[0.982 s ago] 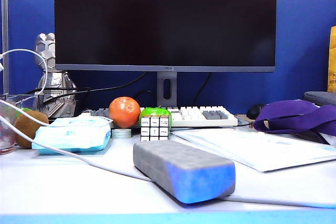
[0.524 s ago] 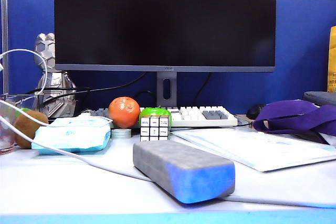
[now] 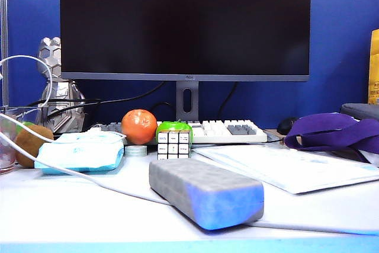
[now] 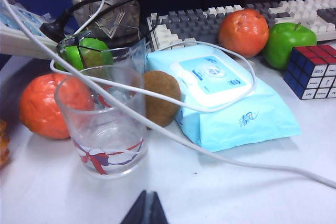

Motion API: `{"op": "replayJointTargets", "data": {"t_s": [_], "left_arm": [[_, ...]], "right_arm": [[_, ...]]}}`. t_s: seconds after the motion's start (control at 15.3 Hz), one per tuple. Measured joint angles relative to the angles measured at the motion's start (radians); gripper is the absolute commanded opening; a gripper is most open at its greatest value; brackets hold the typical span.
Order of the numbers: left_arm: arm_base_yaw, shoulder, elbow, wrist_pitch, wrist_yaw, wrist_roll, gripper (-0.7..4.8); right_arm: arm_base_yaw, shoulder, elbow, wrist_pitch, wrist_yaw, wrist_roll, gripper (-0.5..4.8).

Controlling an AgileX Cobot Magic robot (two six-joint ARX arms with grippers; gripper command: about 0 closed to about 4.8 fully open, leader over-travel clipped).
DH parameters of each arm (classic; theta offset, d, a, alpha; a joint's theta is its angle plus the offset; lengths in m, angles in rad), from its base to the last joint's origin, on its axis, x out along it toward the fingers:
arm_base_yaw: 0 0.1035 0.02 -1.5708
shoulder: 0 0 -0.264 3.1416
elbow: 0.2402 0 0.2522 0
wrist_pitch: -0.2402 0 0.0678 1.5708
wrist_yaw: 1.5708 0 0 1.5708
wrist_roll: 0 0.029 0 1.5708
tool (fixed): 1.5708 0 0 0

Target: Pick up the glasses, fold the temples of the glasses, place the glasses into the glasses case, and finally close the glasses case.

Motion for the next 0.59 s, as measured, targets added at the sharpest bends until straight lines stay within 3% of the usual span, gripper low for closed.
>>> {"op": "replayJointTargets", "data": {"t_s": [0.13, 0.2, 0.33, 0.59], "left_arm": [[0.000, 0.000, 0.000, 0.000, 0.000, 0.000, -0.05], [0.000, 0.000, 0.000, 0.000, 0.000, 0.000, -0.05], [0.000, 0.000, 0.000, 0.000, 0.001, 0.000, -0.05], [0.000, 0.000, 0.000, 0.000, 0.001, 0.000, -0.05]], "right_arm": [[-0.060, 0.000, -0.002, 0.006, -0.045, 0.000, -0.05], [-0.184, 0.000, -0.010, 0.015, -0.172, 0.001, -0.05], [-0.258, 0.000, -0.018, 0.031, -0.233, -0.005, -0.05], [-0.262, 0.000, -0.019, 0.029, -0.258, -0.112, -0.05]]}}
